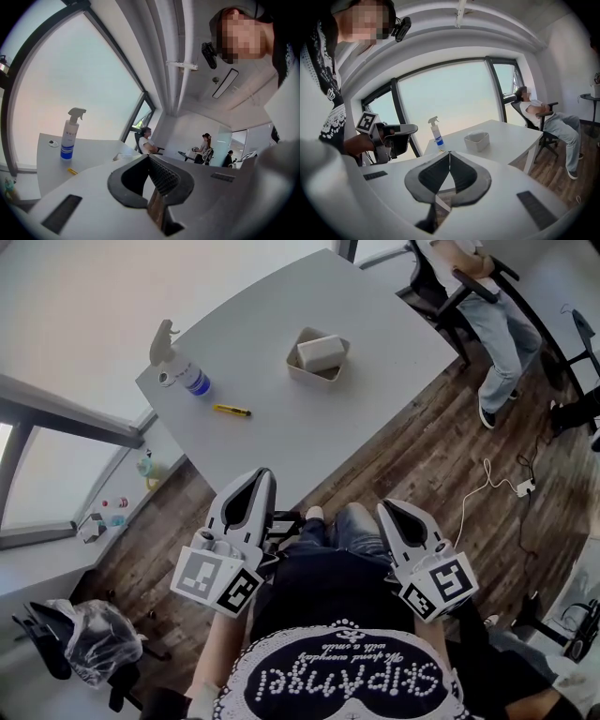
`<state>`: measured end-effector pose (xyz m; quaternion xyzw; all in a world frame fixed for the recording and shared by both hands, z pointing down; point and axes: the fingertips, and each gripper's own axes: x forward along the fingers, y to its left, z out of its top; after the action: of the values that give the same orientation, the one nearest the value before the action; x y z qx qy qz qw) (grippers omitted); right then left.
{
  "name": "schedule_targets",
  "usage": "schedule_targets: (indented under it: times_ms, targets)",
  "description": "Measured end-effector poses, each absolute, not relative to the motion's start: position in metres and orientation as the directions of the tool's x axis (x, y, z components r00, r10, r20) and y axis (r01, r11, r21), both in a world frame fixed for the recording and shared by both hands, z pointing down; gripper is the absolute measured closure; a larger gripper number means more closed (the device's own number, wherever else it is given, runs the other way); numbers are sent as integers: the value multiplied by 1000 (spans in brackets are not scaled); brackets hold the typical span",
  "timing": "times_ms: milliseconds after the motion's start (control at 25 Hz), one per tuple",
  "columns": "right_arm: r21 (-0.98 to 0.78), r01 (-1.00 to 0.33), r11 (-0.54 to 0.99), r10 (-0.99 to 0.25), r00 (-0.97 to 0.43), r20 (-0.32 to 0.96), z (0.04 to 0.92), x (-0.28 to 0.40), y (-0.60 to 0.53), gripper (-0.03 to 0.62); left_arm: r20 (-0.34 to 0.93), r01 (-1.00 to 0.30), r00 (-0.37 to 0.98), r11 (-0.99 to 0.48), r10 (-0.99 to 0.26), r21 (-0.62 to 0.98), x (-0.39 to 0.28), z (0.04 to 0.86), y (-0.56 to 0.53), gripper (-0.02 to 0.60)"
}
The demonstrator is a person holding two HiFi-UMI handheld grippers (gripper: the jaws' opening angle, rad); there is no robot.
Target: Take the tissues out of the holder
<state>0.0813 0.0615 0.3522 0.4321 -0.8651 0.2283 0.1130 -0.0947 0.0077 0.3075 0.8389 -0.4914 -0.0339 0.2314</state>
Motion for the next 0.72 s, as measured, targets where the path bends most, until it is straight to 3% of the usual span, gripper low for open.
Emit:
schedule_targets:
  times_ms: [720]
  targets:
    - [-369, -713, 596, -605, -701, 377, 361, 91, 13, 582, 232, -881, 395, -295, -889, 370, -85, 304, -17, 580]
